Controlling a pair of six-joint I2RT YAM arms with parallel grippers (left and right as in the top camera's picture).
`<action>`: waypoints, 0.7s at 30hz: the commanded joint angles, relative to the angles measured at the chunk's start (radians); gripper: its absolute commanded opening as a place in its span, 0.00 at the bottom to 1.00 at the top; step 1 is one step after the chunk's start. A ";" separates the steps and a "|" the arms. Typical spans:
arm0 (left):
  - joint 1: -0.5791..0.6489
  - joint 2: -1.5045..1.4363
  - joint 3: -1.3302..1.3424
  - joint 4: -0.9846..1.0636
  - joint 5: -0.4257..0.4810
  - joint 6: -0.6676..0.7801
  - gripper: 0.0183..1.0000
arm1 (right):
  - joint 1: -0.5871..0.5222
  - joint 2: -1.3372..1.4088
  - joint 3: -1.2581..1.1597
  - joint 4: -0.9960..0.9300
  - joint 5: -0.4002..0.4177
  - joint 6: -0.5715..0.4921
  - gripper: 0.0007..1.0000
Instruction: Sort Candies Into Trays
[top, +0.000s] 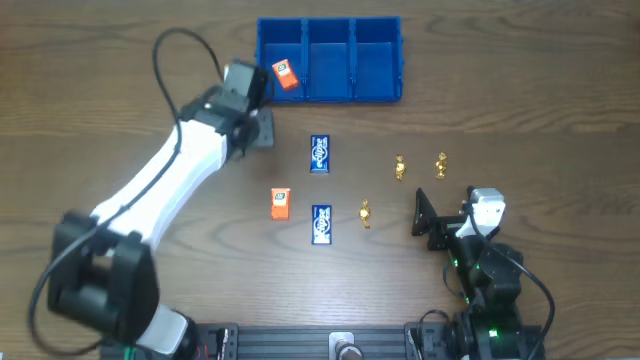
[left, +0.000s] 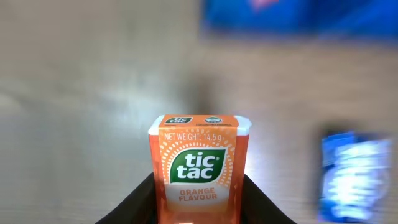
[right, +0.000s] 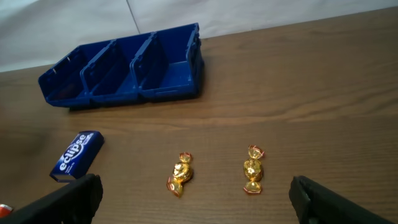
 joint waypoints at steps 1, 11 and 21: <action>-0.056 -0.031 0.281 -0.044 -0.159 -0.008 0.35 | 0.006 -0.003 0.000 -0.007 -0.005 0.008 1.00; -0.047 0.378 0.861 -0.233 -0.171 -0.002 0.36 | 0.006 -0.003 0.000 -0.008 -0.005 0.008 1.00; 0.019 0.566 0.921 -0.233 -0.055 -0.047 0.35 | 0.006 -0.003 0.000 -0.007 -0.005 0.008 1.00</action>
